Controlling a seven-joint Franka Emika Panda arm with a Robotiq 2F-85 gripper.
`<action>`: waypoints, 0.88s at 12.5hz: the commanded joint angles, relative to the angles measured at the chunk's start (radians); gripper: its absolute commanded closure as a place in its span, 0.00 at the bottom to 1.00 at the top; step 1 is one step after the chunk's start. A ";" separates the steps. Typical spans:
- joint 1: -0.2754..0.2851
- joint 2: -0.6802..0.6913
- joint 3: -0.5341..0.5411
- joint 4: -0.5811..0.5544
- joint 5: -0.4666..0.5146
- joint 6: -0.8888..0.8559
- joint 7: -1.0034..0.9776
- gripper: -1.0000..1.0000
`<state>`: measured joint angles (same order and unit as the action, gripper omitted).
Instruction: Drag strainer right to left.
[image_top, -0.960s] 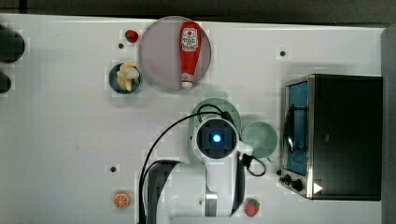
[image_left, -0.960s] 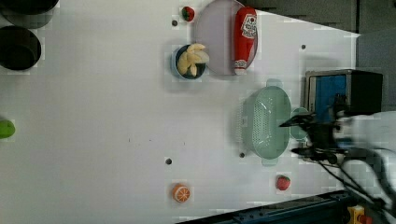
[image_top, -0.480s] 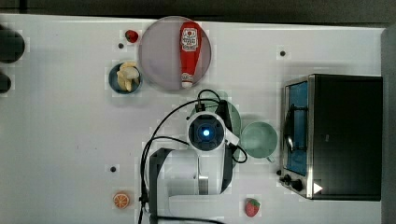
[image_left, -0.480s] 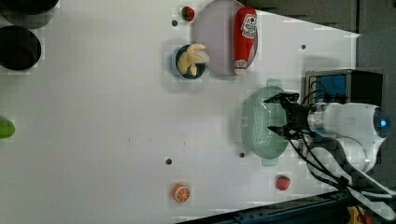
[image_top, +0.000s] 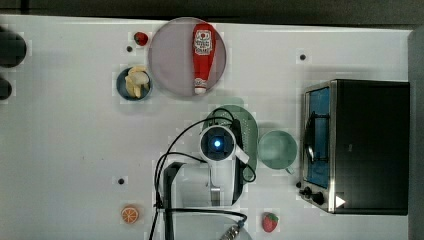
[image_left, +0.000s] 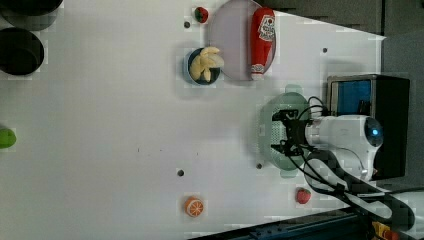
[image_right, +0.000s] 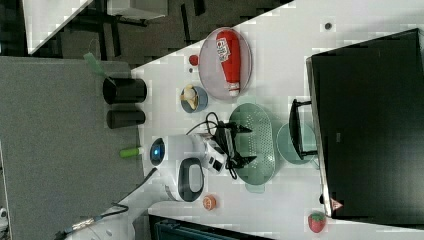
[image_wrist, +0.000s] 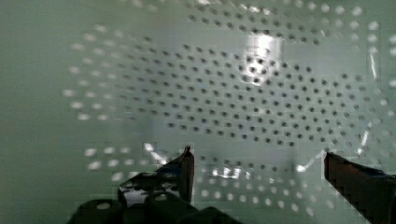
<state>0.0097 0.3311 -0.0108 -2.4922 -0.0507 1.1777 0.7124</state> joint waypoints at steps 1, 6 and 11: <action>0.054 -0.010 0.019 0.013 0.004 0.019 0.189 0.00; 0.129 0.001 0.019 0.019 0.004 0.019 0.225 0.00; 0.220 0.021 0.020 0.043 0.004 0.017 0.287 0.00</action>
<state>0.2130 0.3364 -0.0028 -2.4473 -0.0575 1.1934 0.9287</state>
